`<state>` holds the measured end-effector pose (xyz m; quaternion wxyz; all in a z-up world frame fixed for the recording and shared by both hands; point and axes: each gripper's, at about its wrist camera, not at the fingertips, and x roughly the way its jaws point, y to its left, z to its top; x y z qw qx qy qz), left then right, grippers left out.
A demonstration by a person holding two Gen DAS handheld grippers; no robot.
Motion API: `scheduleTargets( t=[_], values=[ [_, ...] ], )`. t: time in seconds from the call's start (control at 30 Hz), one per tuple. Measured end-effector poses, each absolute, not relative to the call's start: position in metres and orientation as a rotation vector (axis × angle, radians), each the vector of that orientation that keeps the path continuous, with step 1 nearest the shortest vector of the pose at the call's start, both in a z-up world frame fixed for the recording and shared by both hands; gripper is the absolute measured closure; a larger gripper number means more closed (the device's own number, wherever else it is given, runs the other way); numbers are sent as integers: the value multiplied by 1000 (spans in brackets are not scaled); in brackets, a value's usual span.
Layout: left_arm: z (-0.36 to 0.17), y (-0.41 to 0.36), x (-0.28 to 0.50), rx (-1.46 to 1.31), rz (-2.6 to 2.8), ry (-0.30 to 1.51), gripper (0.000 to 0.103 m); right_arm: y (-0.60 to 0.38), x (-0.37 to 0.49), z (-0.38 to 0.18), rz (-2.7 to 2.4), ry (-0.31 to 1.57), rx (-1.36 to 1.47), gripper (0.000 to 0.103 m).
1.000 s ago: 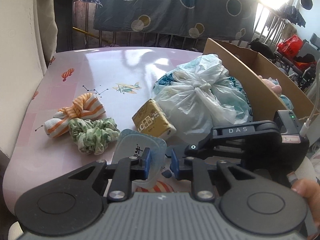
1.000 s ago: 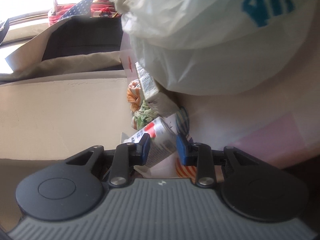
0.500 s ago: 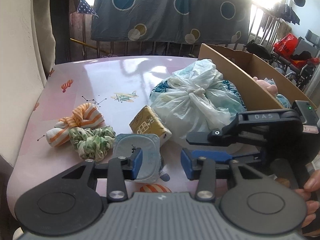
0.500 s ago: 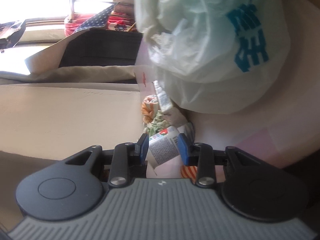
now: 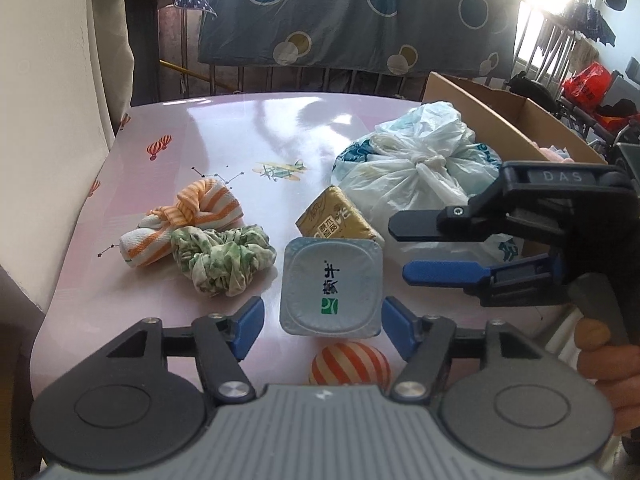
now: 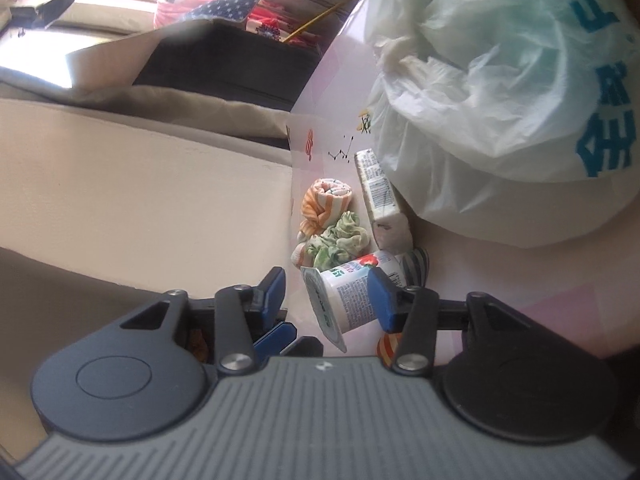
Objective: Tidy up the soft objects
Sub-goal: 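Lift the yogurt cup with the right tool and turn it lid-up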
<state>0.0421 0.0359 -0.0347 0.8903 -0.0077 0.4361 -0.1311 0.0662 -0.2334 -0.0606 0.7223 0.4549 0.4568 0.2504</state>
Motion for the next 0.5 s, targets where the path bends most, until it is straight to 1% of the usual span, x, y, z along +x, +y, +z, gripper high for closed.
scheduleTargets(
  t=[0.13,0.17,0.27,0.37,0.47,0.5],
  values=[
    [-43,31,54,23,-282,925,29,-218,74,-62,563,1049,963,56],
    [-45,30,57,19,-287,928,26,-216,75,-63,564,1057,957,56],
    [-48,29,67,-8,-300,935,25,-210,79,-67,555,1080,950,57],
    [-49,26,73,-25,-305,946,28,-210,80,-70,547,1087,945,59],
    [-51,25,76,-47,-317,978,37,-213,81,-72,547,1091,954,64],
    [-52,24,76,-52,-321,985,38,-214,82,-72,545,1090,954,65]
  ],
)
